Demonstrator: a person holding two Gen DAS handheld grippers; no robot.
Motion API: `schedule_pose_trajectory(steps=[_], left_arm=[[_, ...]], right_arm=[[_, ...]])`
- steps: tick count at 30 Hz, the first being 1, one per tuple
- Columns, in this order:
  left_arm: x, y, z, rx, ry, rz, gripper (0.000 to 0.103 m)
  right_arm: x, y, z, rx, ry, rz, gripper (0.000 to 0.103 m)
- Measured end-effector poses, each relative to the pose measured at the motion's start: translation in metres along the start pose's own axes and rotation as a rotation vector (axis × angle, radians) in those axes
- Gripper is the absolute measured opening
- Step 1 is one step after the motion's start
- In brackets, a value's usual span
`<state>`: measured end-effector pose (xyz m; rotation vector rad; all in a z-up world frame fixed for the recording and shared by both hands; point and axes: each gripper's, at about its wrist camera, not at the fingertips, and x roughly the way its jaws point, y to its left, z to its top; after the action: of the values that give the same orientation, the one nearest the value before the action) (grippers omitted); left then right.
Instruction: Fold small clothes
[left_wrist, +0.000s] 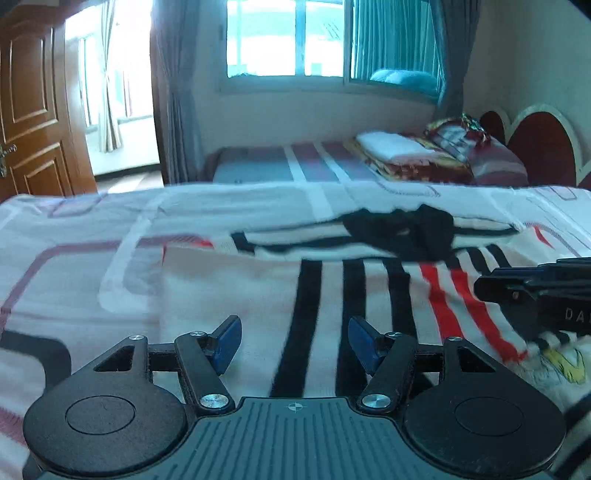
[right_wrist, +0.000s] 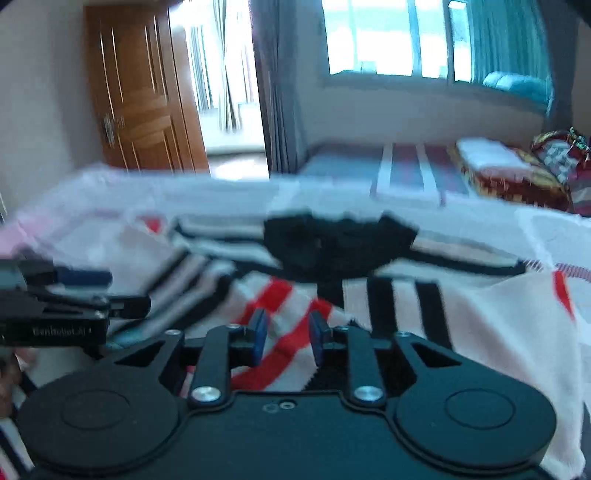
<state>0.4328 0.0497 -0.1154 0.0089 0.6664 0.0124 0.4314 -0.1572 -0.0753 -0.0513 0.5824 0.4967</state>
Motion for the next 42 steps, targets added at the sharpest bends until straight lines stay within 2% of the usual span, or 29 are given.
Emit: schedule_pose_trajectory(steps=[1, 3, 5, 7, 10, 13, 17, 20, 22, 24, 31, 34, 38, 42], left_arm=[[0.007, -0.001, -0.006, 0.016, 0.043, -0.001, 0.064], [0.008, 0.001, -0.010, 0.036, 0.032, 0.000, 0.069], [-0.003, 0.005, -0.004, 0.026, 0.049, 0.025, 0.069], [-0.027, 0.013, -0.004, 0.027, 0.001, 0.039, 0.070], [-0.065, 0.035, -0.023, -0.021, 0.008, -0.003, 0.070], [-0.104, 0.057, -0.059, -0.050, 0.052, -0.035, 0.069], [-0.150, 0.081, -0.112, -0.085, 0.120, -0.027, 0.069], [-0.174, 0.091, -0.143, -0.139, 0.160, -0.036, 0.069], [-0.184, 0.090, -0.154, -0.167, 0.172, -0.078, 0.054], [-0.190, 0.085, -0.158, -0.201, 0.192, -0.157, 0.049], [-0.199, 0.058, -0.185, -0.304, 0.288, -0.383, 0.049], [-0.202, 0.050, -0.198, -0.366, 0.297, -0.459, 0.049], [-0.197, 0.061, -0.215, -0.546, 0.290, -0.551, 0.048], [-0.182, 0.070, -0.223, -0.666, 0.286, -0.604, 0.040]], right_arm=[[0.000, 0.002, -0.004, -0.010, 0.011, 0.007, 0.027], [0.012, 0.007, -0.016, -0.044, 0.109, -0.015, 0.027], [0.010, 0.009, -0.021, -0.062, 0.092, -0.028, 0.027], [-0.006, 0.003, -0.016, -0.012, 0.077, -0.049, 0.029], [-0.050, -0.020, -0.021, 0.076, 0.001, -0.053, 0.038], [-0.098, -0.049, -0.040, 0.192, -0.003, -0.055, 0.038], [-0.166, -0.081, -0.086, 0.332, 0.025, -0.075, 0.040], [-0.208, -0.085, -0.125, 0.349, 0.075, -0.129, 0.040], [-0.231, -0.082, -0.148, 0.370, 0.105, -0.140, 0.040], [-0.249, -0.077, -0.165, 0.402, 0.120, -0.136, 0.040], [-0.291, -0.063, -0.210, 0.559, 0.132, -0.097, 0.043], [-0.298, -0.063, -0.221, 0.627, 0.129, -0.047, 0.046], [-0.301, -0.063, -0.231, 0.704, 0.112, 0.012, 0.047], [-0.294, -0.068, -0.235, 0.777, 0.095, 0.065, 0.048]])
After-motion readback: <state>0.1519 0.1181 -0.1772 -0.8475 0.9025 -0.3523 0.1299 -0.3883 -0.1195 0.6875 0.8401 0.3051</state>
